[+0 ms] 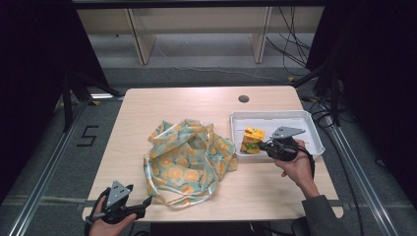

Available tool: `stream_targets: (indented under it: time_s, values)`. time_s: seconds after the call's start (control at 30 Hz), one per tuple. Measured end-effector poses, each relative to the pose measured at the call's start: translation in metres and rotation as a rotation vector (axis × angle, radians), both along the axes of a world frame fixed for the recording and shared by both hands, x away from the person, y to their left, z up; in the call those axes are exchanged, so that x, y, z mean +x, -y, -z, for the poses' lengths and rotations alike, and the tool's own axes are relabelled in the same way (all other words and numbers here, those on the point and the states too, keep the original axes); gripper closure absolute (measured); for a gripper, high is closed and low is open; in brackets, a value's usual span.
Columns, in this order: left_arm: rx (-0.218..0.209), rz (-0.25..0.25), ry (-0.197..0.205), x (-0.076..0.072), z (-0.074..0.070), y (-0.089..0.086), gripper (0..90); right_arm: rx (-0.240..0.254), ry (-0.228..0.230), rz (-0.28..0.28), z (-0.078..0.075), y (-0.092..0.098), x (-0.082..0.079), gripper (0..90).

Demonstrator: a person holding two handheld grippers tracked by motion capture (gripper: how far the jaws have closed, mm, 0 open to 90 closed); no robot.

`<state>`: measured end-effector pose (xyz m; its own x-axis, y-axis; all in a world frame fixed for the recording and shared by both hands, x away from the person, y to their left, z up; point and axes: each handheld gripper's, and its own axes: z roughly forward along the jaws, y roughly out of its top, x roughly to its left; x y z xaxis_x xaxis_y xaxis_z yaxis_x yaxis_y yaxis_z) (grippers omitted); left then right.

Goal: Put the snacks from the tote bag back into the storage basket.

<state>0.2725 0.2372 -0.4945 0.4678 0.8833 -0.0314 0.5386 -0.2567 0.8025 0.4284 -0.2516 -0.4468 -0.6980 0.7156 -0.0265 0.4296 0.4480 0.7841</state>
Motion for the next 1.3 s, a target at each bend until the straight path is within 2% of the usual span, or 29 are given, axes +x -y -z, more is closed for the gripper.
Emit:
stream_targets:
  time_s: [0.03,0.07,0.2,0.23,0.43,0.47,0.5,0.53,0.6,0.7,0.73,0.8,0.83,0.93,1.07,1.13,1.2,1.23,1.27,1.3]
  values:
    - [0.0,0.0,0.0,0.0,0.0,0.0,21.0,-0.006,0.008,0.0,0.0,0.002,0.001,90.0]
    - [0.0,-0.001,0.0,0.0,0.0,0.0,21.0,0.001,-0.005,0.012,0.0,0.001,0.0,90.0]
    - [-0.002,-0.002,-0.002,0.0,0.001,0.0,21.0,-0.02,0.028,0.0,0.001,0.006,0.006,90.0]
    - [-0.001,0.0,-0.002,0.0,0.001,0.001,21.0,-0.015,0.013,0.007,0.001,0.006,0.006,90.0]
    - [0.003,0.007,-0.001,0.001,0.0,0.0,21.0,-0.011,0.014,0.007,0.0,0.008,0.006,90.0]
    - [0.005,0.007,0.0,0.001,0.0,0.0,21.0,-0.003,0.004,0.021,-0.001,0.007,0.004,90.0]
    - [0.01,0.003,0.0,0.0,0.0,0.0,21.0,-0.01,0.011,0.012,-0.001,0.008,0.005,90.0]
    - [-0.004,-0.001,-0.003,0.0,0.0,0.001,21.0,-0.015,0.02,0.004,-0.001,0.008,0.006,90.0]
    - [-0.001,0.0,-0.002,0.0,0.001,0.001,21.0,-0.01,0.011,0.011,-0.001,0.008,0.006,90.0]
    - [-0.002,-0.001,-0.001,0.0,0.001,0.0,21.0,-0.007,0.023,0.01,-0.002,0.008,0.005,89.9]
    - [-0.002,-0.002,-0.001,0.0,0.0,0.0,21.0,0.004,0.002,0.022,-0.002,0.006,0.003,88.9]
    - [-0.002,-0.002,-0.002,0.0,0.0,0.0,21.0,-0.002,0.021,-0.005,-0.004,0.007,0.004,87.3]
    - [-0.007,-0.004,-0.001,0.0,0.0,0.0,21.0,0.007,0.019,0.005,-0.005,0.006,0.002,86.5]
    - [-0.003,-0.001,-0.002,0.0,0.0,0.0,21.0,0.014,0.03,-0.008,-0.009,0.002,-0.002,85.5]
    - [-0.002,-0.001,-0.002,0.0,0.0,0.0,21.0,0.024,0.046,-0.044,-0.013,-0.003,-0.004,79.6]
    - [-0.011,-0.008,0.001,0.0,0.0,0.0,21.0,0.04,0.036,-0.038,-0.014,-0.007,-0.006,76.4]
    - [-0.012,-0.004,0.001,0.0,0.0,0.0,21.0,0.045,0.051,-0.049,-0.014,-0.01,-0.006,71.4]
    - [-0.013,-0.004,0.0,0.0,0.0,0.0,21.0,0.053,0.048,-0.049,-0.015,-0.01,-0.007,69.6]
    - [-0.012,-0.004,0.001,0.0,0.0,0.0,21.0,0.064,0.02,-0.04,-0.016,-0.012,-0.009,67.4]
    - [0.001,0.001,-0.003,0.0,0.0,-0.001,21.0,0.056,0.032,-0.053,-0.016,-0.012,-0.008,64.7]
